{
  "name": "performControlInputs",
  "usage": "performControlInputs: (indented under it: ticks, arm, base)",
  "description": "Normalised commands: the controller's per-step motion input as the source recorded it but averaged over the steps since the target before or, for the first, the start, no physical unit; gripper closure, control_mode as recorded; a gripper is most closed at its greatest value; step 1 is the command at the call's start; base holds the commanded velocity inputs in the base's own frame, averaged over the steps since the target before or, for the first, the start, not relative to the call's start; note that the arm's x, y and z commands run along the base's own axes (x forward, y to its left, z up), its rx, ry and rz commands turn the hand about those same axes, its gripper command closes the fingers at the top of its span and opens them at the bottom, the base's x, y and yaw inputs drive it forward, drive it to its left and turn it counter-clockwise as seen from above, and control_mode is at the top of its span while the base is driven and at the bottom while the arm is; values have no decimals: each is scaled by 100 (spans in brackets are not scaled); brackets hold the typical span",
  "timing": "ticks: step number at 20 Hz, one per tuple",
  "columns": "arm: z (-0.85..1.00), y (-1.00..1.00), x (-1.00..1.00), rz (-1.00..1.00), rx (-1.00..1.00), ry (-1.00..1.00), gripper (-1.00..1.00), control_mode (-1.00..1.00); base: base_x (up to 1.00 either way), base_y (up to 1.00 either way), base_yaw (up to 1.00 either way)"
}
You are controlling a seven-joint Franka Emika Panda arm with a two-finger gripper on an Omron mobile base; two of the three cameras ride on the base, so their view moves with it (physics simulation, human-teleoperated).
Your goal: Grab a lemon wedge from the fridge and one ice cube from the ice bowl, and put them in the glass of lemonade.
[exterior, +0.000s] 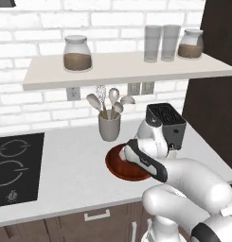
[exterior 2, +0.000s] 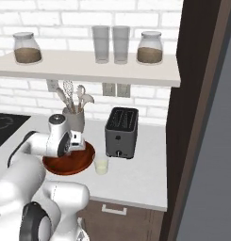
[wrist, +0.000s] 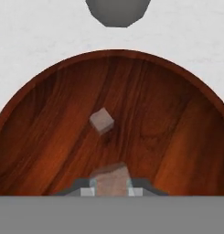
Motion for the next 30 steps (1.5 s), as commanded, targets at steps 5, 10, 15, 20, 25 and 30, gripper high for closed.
performControlInputs:
  ticks: [5,10,15,20,25,30]
  arm:
    - [79,-3,-22,-15,-14,-2,100,-100]
    - [44,-57,-33,-22,-6,0,100,-100]
    - [19,-86,-21,-25,4,0,100,-100]
    - [2,-79,-3,-20,11,0,100,-100]
    - [0,-26,0,-6,4,3,100,-100]
    - [0,0,0,0,0,3,100,-100]
  base:
    - [0,0,0]
    - [0,0,0]
    - [0,0,0]
    - [0,0,0]
    - [0,0,0]
    - [0,0,0]
